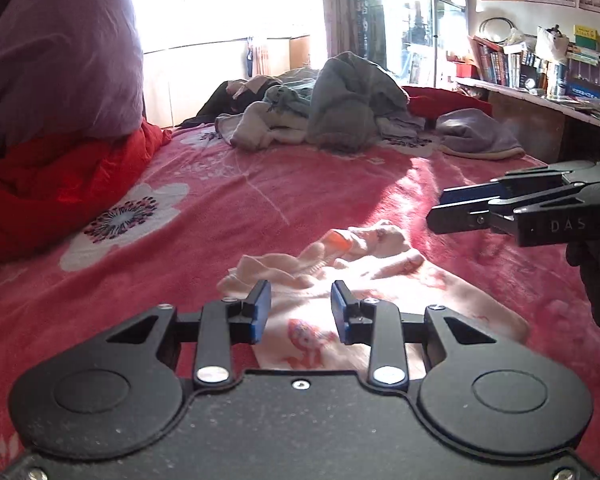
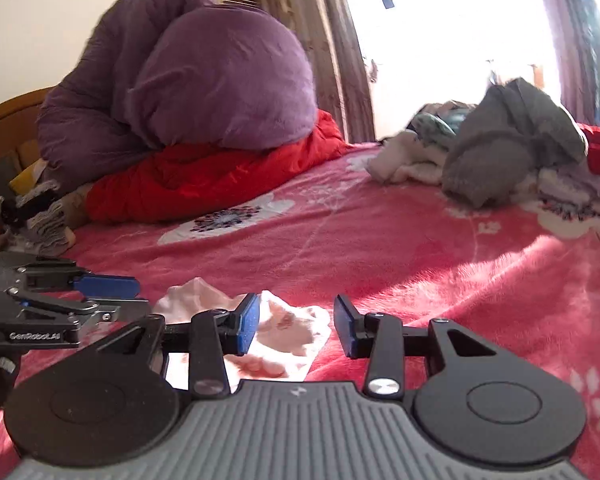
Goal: Fold clothes
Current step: 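Grasp the folded garment with the left gripper while the right gripper grasps its other side, then lift the folded garment off the blanket with both grippers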
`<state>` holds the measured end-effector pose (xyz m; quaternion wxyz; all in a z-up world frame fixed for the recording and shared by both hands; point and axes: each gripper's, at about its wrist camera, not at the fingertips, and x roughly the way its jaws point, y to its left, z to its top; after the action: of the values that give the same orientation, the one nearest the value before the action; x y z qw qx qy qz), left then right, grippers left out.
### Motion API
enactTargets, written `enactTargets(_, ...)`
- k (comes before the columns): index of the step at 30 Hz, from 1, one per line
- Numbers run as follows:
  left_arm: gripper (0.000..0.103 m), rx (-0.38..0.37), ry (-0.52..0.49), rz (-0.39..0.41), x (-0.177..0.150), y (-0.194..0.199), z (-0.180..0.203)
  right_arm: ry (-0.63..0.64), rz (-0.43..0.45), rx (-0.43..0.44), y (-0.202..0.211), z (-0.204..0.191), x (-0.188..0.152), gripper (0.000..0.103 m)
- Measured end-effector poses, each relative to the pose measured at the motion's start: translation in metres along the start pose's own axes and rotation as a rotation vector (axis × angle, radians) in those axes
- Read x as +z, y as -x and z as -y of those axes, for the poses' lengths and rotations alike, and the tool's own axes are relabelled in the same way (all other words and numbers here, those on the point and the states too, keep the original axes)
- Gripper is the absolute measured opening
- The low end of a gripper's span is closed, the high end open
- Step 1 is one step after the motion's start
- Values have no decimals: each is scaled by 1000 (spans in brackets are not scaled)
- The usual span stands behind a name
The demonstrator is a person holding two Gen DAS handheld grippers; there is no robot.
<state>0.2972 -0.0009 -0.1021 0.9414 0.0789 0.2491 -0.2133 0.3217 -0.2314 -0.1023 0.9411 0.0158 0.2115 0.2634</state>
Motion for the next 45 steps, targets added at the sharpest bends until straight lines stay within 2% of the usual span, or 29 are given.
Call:
enactTargets(2,31,-5,-30,-49,-10,-4,10,94,-9,35,9,-25,-5,40)
enactTargets(4,31,-11,-60,-99,-20,-8,20,120,-73,43,7,-40,-13,39)
enactTargets(6,31,-4,-95,-130,-32,-16,29,103,-177,16,-5,-42,-31,39)
enactTargets(7,32,1,-97,-121,-35,-18,31,113,-189,-5,-7,-44,-42,39)
enactTargets(9,32,14,-73,-96,-29,-9,31,137,-180,-35,-5,-47,-52,39)
enactTargets(10,32,21,-72,-67,-26,-2,31,150,-137,-62,4,-51,-48,39)
enactTargets(11,32,18,-77,-70,-25,-6,31,165,-85,-94,15,-55,-43,40)
enactTargets(14,32,9,-93,-82,-22,-16,31,146,-26,-82,30,-59,-38,38)
enactTargets(18,32,-2,-114,-96,-18,-31,31,221,-71,-79,14,-67,-40,39)
enactTargets(20,32,-8,-127,-106,-18,-38,30,220,-189,-61,-4,-67,-46,39)
enactTargets(21,33,-12,-142,-116,-21,-41,30,218,-203,-49,-7,-66,-46,39)
enactTargets(23,33,-14,-124,-77,-13,-39,24,189,-184,-28,-4,-59,-35,34)
enactTargets(26,33,-8,-88,-5,3,-35,11,160,-118,-35,-5,-45,-14,34)
enactTargets(28,33,-14,-30,28,7,-36,-2,169,-101,-54,-18,-36,-7,34)
enactTargets(30,33,-30,-1,27,6,-41,-10,172,-97,-71,-31,-28,-5,34)
enactTargets(32,33,-21,-10,-10,1,-50,-10,120,-104,-39,-42,-20,-8,34)
enactTargets(35,36,-6,5,-78,-7,-64,-11,146,-166,-52,-63,-23,-20,36)
enactTargets(37,37,-5,19,-71,-3,-61,-12,123,-182,-51,-66,-21,-23,37)
enactTargets(40,37,9,40,-66,-2,-57,-14,122,-89,-80,-50,-22,-15,36)
enactTargets(41,40,16,51,-71,-2,-57,-15,99,-83,-90,-49,-20,-13,38)
enactTargets(42,43,21,66,-88,-6,-61,-17,69,-118,-89,-53,-16,-14,39)
enactTargets(45,43,3,125,-71,-2,-49,-25,73,-150,-99,-56,-18,-22,40)
